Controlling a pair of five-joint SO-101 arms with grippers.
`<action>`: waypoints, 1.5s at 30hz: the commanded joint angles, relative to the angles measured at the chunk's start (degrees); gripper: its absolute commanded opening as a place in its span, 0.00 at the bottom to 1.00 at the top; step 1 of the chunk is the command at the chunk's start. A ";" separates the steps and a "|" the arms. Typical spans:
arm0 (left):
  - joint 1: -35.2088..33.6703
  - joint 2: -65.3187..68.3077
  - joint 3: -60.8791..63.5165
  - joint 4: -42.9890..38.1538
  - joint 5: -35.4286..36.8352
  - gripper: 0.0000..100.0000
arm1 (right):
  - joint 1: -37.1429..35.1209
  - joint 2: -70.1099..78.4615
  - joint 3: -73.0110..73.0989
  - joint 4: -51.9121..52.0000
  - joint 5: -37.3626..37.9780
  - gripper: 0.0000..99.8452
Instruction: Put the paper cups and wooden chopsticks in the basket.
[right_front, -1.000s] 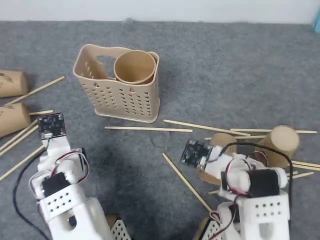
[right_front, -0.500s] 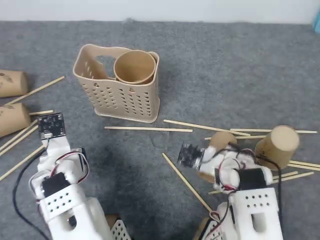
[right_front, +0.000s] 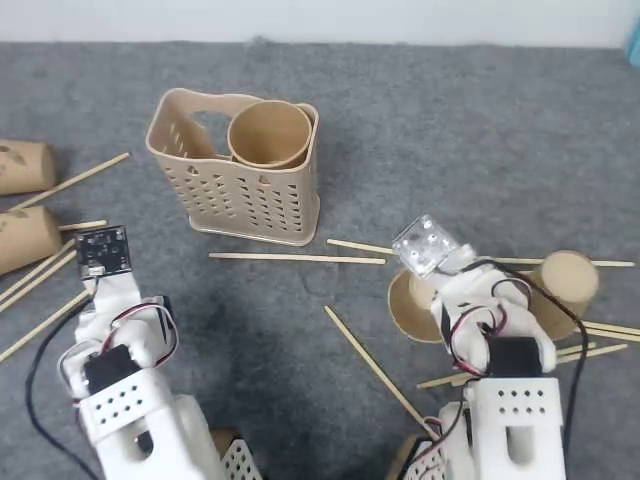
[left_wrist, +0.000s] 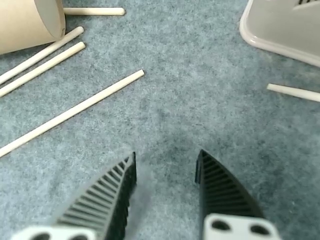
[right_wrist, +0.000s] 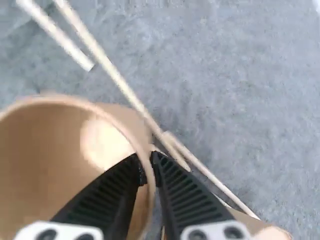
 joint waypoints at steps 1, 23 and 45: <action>0.26 -0.97 -0.22 -1.49 -0.62 0.19 | 0.31 -0.66 -9.14 4.62 -6.33 0.01; 0.09 -0.97 -0.22 -1.32 -0.62 0.19 | -15.96 44.35 -86.07 29.76 -39.30 0.01; 0.26 -0.97 -0.22 -1.49 -0.62 0.19 | -28.79 89.98 -139.43 30.73 -28.22 0.01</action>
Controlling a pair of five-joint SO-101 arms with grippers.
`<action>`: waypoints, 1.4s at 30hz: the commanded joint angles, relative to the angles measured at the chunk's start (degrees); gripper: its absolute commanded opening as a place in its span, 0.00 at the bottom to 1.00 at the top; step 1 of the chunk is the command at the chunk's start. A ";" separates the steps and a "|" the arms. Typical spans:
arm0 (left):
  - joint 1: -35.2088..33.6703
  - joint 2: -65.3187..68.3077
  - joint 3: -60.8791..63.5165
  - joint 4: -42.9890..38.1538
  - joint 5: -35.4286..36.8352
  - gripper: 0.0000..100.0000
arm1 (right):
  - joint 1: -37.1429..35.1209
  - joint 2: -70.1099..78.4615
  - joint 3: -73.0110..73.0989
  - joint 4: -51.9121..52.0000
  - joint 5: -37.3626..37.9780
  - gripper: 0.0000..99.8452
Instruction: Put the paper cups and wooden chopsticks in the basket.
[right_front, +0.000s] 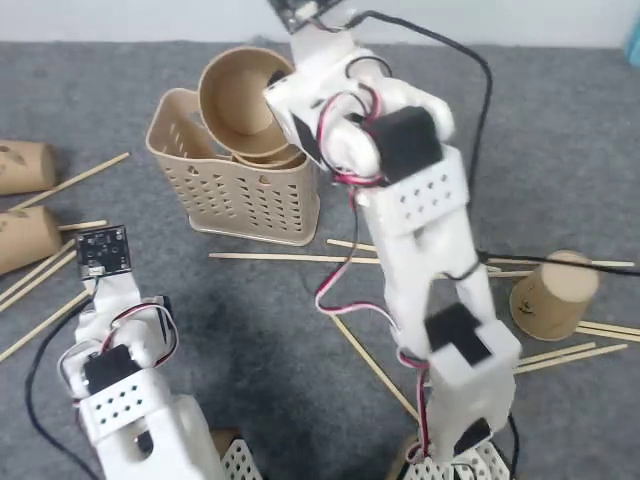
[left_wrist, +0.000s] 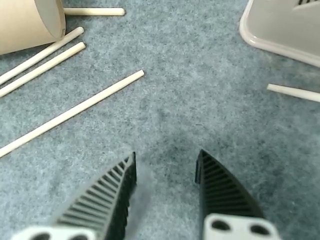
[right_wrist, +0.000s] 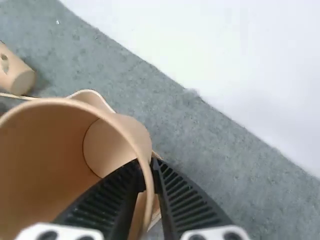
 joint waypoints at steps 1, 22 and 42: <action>0.26 -0.97 -0.22 -1.49 -0.62 0.19 | 1.36 1.36 -6.68 1.98 2.55 0.01; 0.26 -0.97 -0.22 -1.49 -0.62 0.19 | 1.71 5.23 -5.98 7.69 7.65 0.11; 0.26 -0.97 -0.22 -1.49 -0.62 0.19 | 2.07 -10.86 -10.99 18.51 1.14 0.20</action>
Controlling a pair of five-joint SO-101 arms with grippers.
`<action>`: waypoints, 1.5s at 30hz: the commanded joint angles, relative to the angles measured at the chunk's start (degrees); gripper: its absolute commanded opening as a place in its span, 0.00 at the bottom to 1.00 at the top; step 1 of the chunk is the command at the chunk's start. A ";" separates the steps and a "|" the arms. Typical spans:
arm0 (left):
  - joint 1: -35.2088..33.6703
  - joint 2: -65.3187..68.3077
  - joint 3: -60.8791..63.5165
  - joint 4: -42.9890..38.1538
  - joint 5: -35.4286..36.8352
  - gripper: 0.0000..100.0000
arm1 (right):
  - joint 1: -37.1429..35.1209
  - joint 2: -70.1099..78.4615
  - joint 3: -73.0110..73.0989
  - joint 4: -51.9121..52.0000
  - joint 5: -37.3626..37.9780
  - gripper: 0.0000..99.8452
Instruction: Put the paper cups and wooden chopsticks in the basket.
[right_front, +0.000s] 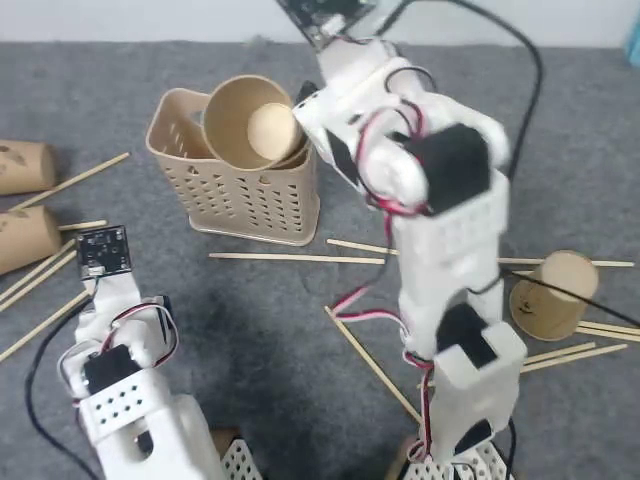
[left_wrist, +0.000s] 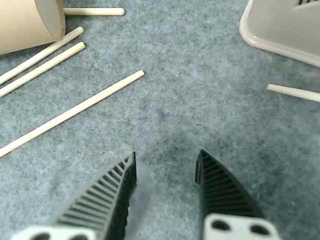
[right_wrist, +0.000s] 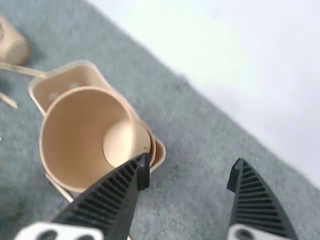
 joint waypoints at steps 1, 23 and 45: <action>0.18 -0.97 -0.22 -1.49 -0.62 0.19 | 0.04 -8.04 2.81 2.59 -3.43 0.16; 0.00 -0.97 -0.22 -1.41 -0.70 0.19 | -5.76 -28.70 61.36 -18.77 -3.78 0.01; 0.26 -0.97 -0.22 -1.49 -0.70 0.19 | 52.79 -37.67 93.19 -16.40 13.01 0.01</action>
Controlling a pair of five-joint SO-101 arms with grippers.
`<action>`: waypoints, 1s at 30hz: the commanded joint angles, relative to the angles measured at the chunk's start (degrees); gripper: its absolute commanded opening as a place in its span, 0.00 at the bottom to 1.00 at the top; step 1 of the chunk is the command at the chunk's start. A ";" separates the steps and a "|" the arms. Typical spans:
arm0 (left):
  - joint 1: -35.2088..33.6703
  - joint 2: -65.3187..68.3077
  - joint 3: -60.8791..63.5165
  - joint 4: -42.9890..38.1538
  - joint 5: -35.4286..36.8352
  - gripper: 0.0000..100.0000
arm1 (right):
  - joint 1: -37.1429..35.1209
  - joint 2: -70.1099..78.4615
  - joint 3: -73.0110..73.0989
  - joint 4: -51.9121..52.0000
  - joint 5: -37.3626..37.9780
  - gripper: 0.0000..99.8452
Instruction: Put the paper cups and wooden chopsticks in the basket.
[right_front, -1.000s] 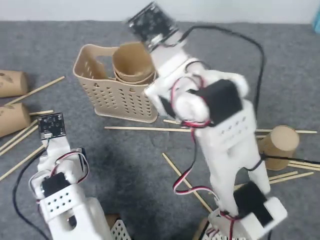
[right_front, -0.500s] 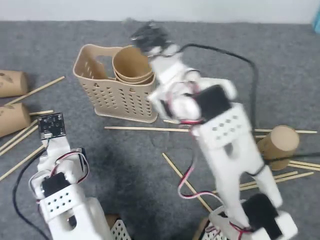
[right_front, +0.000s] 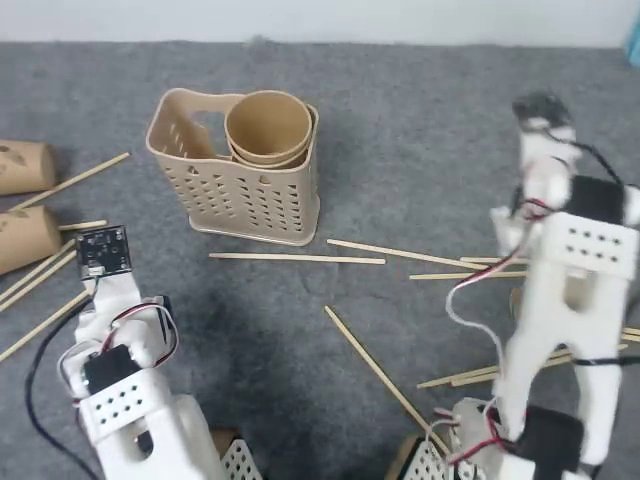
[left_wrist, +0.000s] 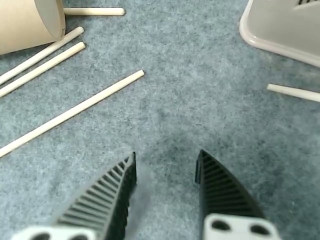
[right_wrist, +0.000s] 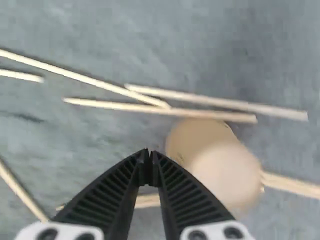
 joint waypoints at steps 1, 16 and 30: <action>0.26 -0.97 -0.22 -1.49 -0.70 0.19 | 9.89 -3.03 5.36 -5.32 5.45 0.01; 0.35 -0.97 -0.22 -1.41 -0.70 0.19 | 31.08 -8.75 5.01 -10.07 12.48 0.01; 0.18 -0.97 -0.22 -1.23 -0.70 0.19 | 28.53 7.52 4.92 -14.20 8.62 0.01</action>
